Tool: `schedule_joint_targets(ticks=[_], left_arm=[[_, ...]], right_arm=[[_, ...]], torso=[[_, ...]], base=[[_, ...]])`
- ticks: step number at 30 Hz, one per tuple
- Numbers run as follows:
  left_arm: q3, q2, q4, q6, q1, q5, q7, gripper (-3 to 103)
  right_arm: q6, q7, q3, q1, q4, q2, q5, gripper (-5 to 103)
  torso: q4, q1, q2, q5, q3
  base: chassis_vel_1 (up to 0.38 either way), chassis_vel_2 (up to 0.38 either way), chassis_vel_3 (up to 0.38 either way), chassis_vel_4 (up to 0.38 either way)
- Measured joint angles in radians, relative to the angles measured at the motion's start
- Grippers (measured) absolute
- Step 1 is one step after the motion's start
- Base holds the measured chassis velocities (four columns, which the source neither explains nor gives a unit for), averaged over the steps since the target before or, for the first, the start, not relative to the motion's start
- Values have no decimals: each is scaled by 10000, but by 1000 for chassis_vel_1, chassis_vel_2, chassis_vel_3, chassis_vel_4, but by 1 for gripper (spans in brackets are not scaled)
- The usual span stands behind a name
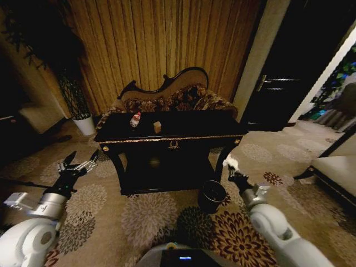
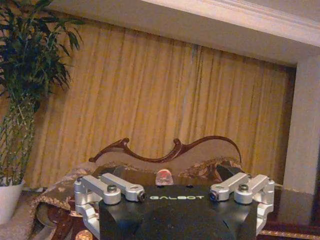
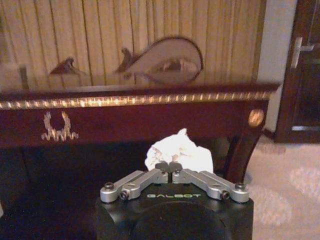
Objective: Move to the front of the table and place the trash on the table into the trash bin.
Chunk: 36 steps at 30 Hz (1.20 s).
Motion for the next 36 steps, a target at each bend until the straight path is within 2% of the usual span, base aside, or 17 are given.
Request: schedule_joint_targets(ticks=[3, 14, 19, 27, 36], left_arm=[[25, -23, 13, -1, 1, 19, 4, 100], [203, -139, -7, -3, 35, 278, 80, 100], [138, -157, -33, -9, 172, 301, 137, 100], [-7, -137, -71, -43, 297, 288, 211, 100], [-19, -111, -125, -45, 297, 282, 229, 100]], right_arm=[[-51, -151, -372, 663, -954, 256, 8, 0], [-98, -242, -1578, 2455, -3481, 538, 35, 0], [-100, -258, -2204, 3300, -4975, 945, -243, 0], [35, -301, -2582, 4812, -7278, 1675, -616, 0], [179, -291, -2753, 6084, -8874, 2109, -953, 0]], torso=[[2, -2, 1, -4, -2], [2, -4, 2, -3, -2], [1, -6, 4, -2, -3], [2, -5, 3, 0, -3], [2, -5, 3, -2, -3]], base=[[0, 0, 0, 0], [0, 0, 0, 0], [0, 0, 0, 0], [0, 0, 0, 0], [0, 0, 0, 0]])
